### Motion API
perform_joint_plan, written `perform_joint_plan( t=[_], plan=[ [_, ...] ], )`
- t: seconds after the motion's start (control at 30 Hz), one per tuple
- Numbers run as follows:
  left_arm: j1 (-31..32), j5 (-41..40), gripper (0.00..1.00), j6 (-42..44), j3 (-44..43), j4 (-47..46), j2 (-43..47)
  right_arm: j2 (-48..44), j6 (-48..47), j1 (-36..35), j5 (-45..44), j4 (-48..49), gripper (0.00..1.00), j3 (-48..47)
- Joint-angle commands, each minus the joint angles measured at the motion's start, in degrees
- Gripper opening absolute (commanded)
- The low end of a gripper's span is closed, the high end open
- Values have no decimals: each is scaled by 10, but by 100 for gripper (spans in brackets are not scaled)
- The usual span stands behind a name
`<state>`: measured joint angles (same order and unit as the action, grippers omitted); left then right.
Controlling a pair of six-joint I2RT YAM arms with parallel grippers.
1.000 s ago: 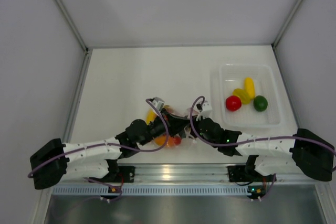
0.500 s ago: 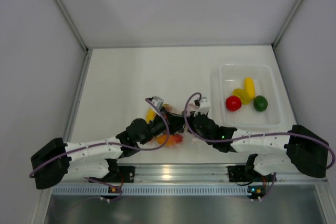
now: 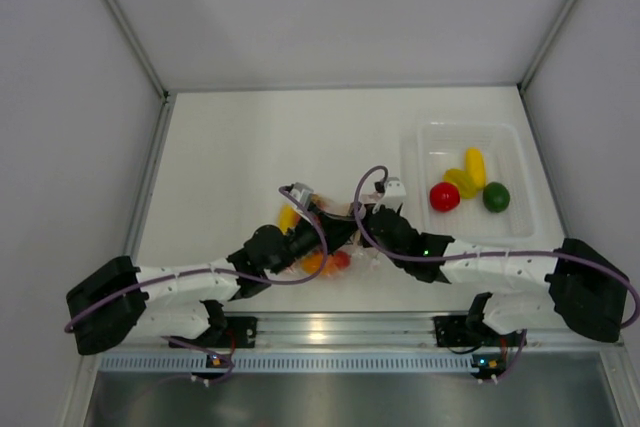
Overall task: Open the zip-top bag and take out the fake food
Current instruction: Pick up the fake fruit from the zipper food storage bag.
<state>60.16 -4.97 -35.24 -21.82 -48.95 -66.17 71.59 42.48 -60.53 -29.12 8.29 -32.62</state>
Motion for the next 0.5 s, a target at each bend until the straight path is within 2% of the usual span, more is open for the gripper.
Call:
perform_joint_plan(
  t=[0.0, 0.17, 0.27, 0.37, 0.47],
  plan=[
    [0, -34, 0, 5, 31, 34, -10, -64, -22, 16, 33, 76, 35, -14],
    [0, -51, 0, 2, 33, 34, -21, -104, -35, 36, 105, 121, 35, 19],
    [1, -57, 0, -3, 28, 35, -30, -95, -60, 37, 137, 119, 35, 13],
    [0, -83, 0, -11, 33, 34, -26, -80, -109, 38, 217, 159, 34, 17],
    [0, -118, 0, -20, 45, 36, -8, -77, -134, 38, 239, 163, 31, 26]
  ],
)
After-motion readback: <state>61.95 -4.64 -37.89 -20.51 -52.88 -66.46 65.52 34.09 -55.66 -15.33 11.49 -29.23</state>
